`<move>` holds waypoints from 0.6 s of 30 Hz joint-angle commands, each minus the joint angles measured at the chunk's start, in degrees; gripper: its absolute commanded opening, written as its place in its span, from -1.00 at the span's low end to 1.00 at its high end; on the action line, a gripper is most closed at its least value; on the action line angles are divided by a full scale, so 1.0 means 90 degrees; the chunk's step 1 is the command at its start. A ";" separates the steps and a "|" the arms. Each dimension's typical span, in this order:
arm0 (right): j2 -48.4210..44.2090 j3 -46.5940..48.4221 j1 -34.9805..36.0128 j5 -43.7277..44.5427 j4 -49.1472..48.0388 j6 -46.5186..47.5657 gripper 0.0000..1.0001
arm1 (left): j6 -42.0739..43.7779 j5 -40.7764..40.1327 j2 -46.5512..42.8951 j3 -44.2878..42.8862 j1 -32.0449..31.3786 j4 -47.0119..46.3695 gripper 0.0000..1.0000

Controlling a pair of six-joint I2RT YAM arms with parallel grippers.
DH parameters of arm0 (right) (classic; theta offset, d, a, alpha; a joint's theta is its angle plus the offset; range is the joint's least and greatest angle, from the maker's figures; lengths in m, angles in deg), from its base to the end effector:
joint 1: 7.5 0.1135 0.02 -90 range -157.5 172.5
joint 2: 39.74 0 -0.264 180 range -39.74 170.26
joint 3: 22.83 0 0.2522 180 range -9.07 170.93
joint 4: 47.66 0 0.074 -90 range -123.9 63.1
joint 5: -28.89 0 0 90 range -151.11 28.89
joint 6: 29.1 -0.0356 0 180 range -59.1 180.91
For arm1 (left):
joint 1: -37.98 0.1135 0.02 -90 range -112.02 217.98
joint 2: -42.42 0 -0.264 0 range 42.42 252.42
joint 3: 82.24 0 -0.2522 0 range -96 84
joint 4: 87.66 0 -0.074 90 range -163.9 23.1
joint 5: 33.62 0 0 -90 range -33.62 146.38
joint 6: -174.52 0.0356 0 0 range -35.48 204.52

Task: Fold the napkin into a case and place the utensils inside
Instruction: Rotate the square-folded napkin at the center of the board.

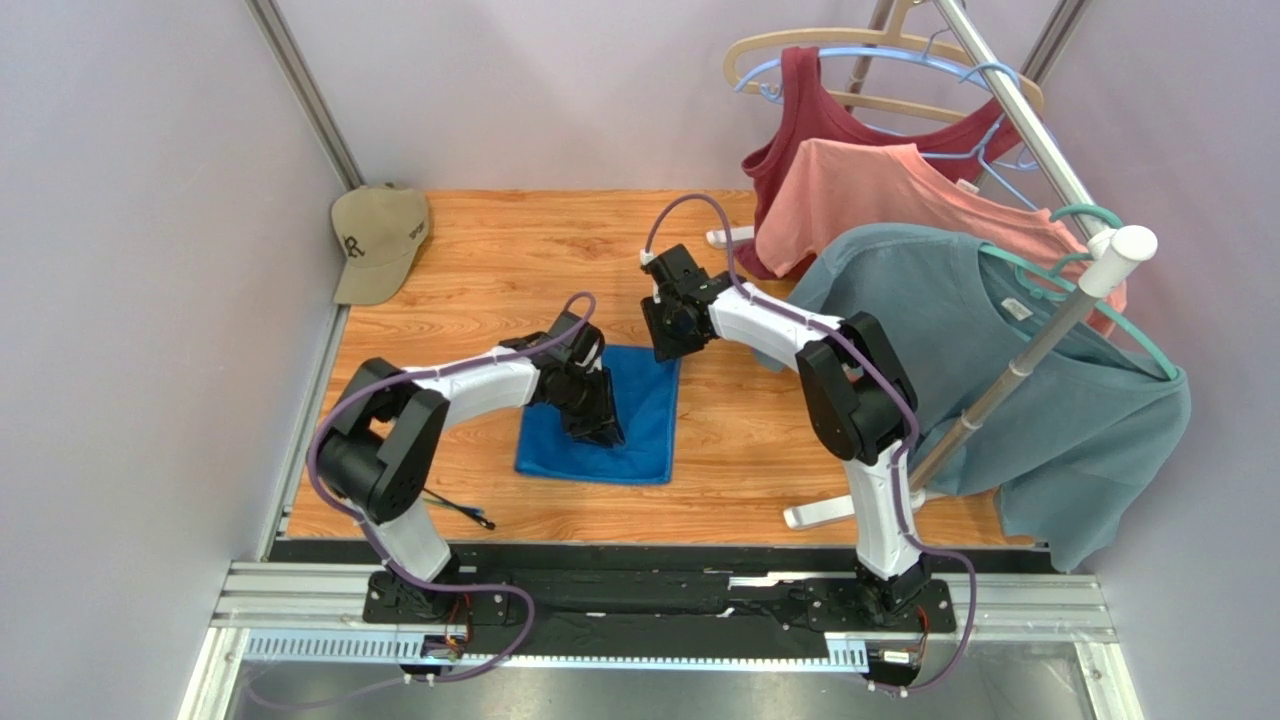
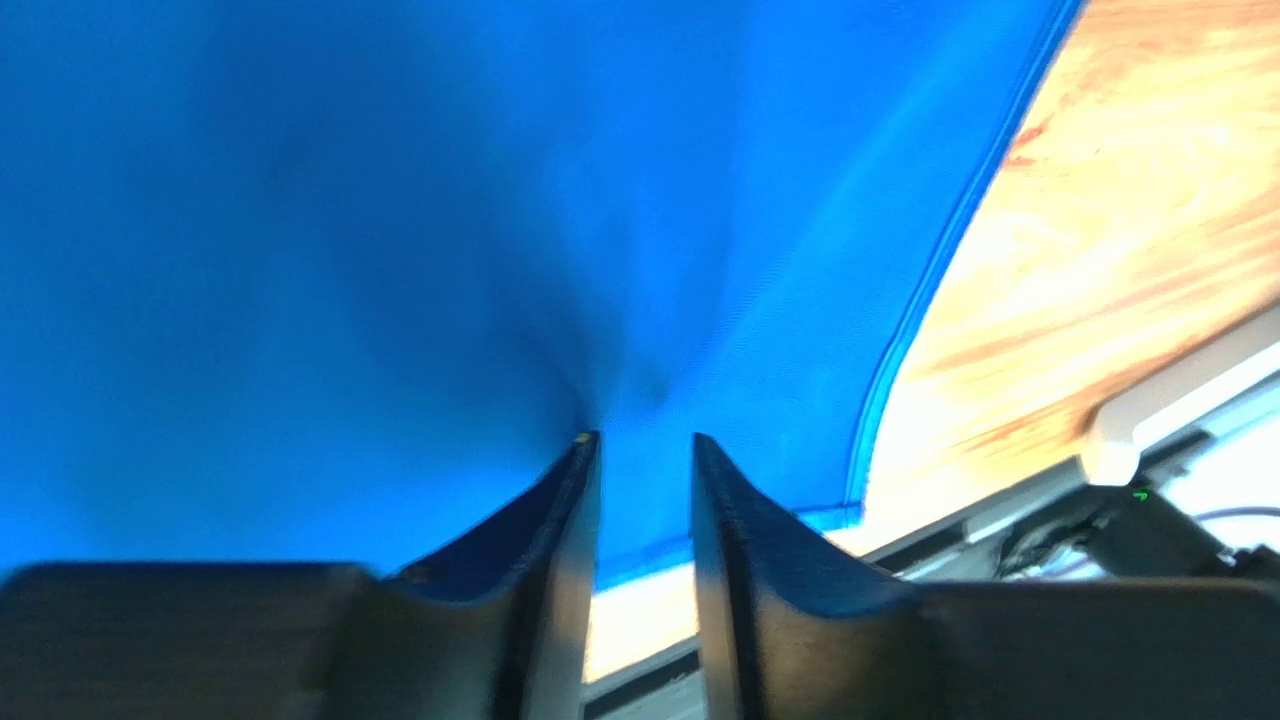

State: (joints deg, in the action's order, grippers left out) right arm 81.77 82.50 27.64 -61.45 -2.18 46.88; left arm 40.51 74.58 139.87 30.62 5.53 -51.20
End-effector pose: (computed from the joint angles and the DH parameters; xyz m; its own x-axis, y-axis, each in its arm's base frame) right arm 0.3697 0.2605 0.1718 -0.8383 -0.2938 -0.4593 -0.3863 0.9145 0.1201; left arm 0.2594 -0.1781 0.1489 -0.9841 -0.1564 -0.0843 -0.0974 0.8716 -0.4805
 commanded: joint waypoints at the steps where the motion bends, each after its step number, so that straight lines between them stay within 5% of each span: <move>1: -0.0892 -0.0241 -0.0056 0.0146 0.0781 0.0105 0.07 | 0.0494 -0.0781 -0.0963 -0.0669 0.0158 0.1146 -0.18; 7: -0.2396 -0.2154 -0.0027 -0.1465 0.0413 -0.1047 0.36 | 0.0806 -0.0908 -0.2193 -0.0271 0.0528 0.2222 0.05; 10: -0.3051 -0.3044 0.0041 -0.1934 -0.0153 -0.1479 0.43 | 0.1313 -0.0345 -0.2702 0.0091 0.1405 0.2244 0.28; 13: -0.3063 -0.3241 0.0051 -0.1984 -0.0274 -0.1489 0.44 | 0.1830 0.0175 -0.2596 -0.0073 0.2138 0.2322 0.24; 16: -0.2858 -0.3231 0.0061 -0.2091 -0.0331 -0.1508 0.31 | 0.2105 -0.0215 -0.2235 -0.0474 0.2413 0.2400 0.12; 18: -0.2808 -0.3309 0.0061 -0.2266 -0.0448 -0.1770 0.31 | 0.2262 -0.0108 -0.1757 -0.0766 0.2472 0.2458 0.25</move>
State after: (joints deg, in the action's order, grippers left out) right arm 55.65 53.41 28.01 -77.73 -0.85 35.08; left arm 54.54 72.13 119.22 29.07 26.80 -31.00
